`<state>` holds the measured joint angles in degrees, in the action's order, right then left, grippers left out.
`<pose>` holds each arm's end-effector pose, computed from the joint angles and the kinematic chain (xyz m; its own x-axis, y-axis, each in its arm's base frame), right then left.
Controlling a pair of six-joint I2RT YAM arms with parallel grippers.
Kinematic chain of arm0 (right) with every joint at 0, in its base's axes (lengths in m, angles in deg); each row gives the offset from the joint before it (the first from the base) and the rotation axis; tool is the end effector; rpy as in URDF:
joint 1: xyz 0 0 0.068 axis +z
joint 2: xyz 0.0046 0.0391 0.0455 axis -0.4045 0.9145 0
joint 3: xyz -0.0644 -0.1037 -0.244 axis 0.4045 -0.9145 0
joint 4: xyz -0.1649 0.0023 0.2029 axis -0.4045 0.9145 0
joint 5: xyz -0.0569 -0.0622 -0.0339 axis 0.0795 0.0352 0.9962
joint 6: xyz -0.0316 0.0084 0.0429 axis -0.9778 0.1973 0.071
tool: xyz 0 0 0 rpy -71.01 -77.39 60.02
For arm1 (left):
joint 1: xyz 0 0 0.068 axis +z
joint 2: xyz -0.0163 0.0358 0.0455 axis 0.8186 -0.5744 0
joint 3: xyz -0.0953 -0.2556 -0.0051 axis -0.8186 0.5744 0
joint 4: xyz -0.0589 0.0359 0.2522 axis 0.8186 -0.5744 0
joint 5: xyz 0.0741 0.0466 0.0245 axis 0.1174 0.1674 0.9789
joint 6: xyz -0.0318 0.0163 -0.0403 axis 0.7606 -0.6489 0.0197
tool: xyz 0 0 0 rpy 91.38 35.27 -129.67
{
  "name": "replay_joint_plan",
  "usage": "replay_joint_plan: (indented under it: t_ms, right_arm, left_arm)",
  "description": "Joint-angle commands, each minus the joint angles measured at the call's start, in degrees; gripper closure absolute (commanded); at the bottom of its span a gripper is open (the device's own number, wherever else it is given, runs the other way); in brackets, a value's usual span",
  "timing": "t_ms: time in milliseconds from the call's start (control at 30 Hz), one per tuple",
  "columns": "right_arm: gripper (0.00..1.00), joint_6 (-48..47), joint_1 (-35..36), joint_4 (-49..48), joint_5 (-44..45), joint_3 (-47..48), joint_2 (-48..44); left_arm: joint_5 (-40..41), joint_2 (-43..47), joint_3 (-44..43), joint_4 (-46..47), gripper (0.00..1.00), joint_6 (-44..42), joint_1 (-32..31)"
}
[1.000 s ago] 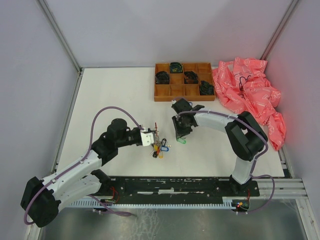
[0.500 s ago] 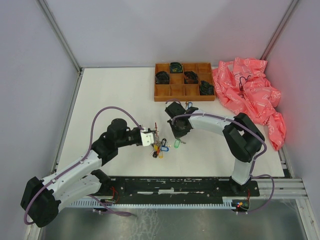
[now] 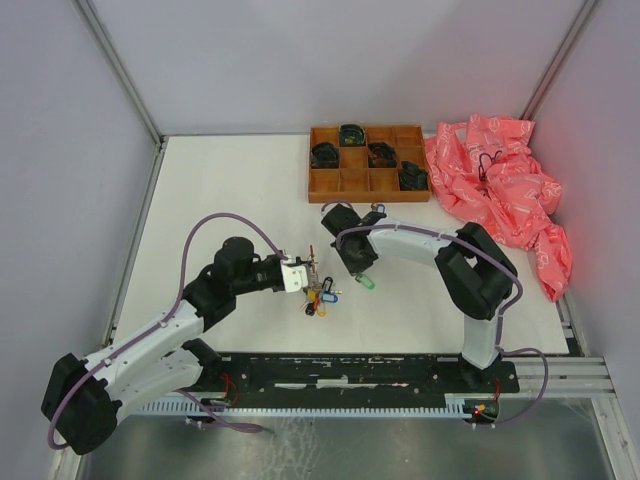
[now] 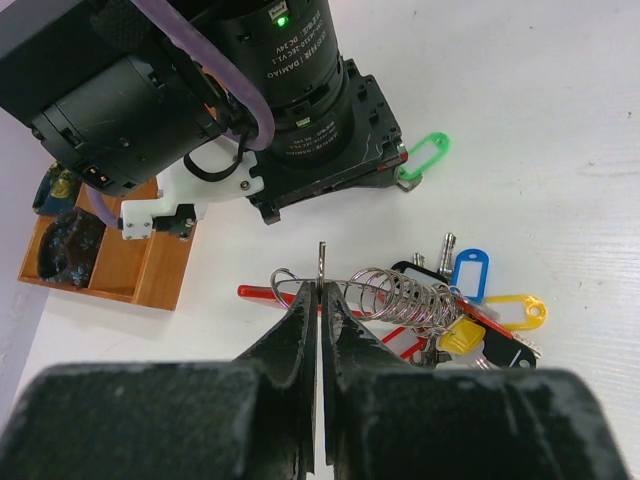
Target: Put the keys on the keyring
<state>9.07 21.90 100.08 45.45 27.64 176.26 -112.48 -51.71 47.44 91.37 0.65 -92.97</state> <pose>0.2619 0.2599 0.1638 -0.8449 -0.4286 -0.3202 -0.4283 0.9005 -0.0753 0.1484 -0.1372 0.2465 0.4058 0.4373 -0.8026 0.8375 0.1738 0.5181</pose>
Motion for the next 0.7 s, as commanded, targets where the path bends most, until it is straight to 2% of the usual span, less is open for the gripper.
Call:
replay_joint_plan:
  t_ms: [0,200,667]
  right_arm:
    - [0.94,-0.8,0.3,0.8,0.8,1.5,1.3]
    - [0.85,0.3,0.3,0.7,-0.7,1.3,-0.4]
    - [0.79,1.7,0.2,0.6,-1.5,-0.6,-3.6]
  left_arm:
    - [-0.9,0.0,-1.9,2.5,0.97,0.4,-0.3]
    - [-0.8,0.1,-1.8,2.5,0.97,0.3,-0.2]
    - [-0.9,0.2,-1.8,2.5,0.97,0.3,-0.3]
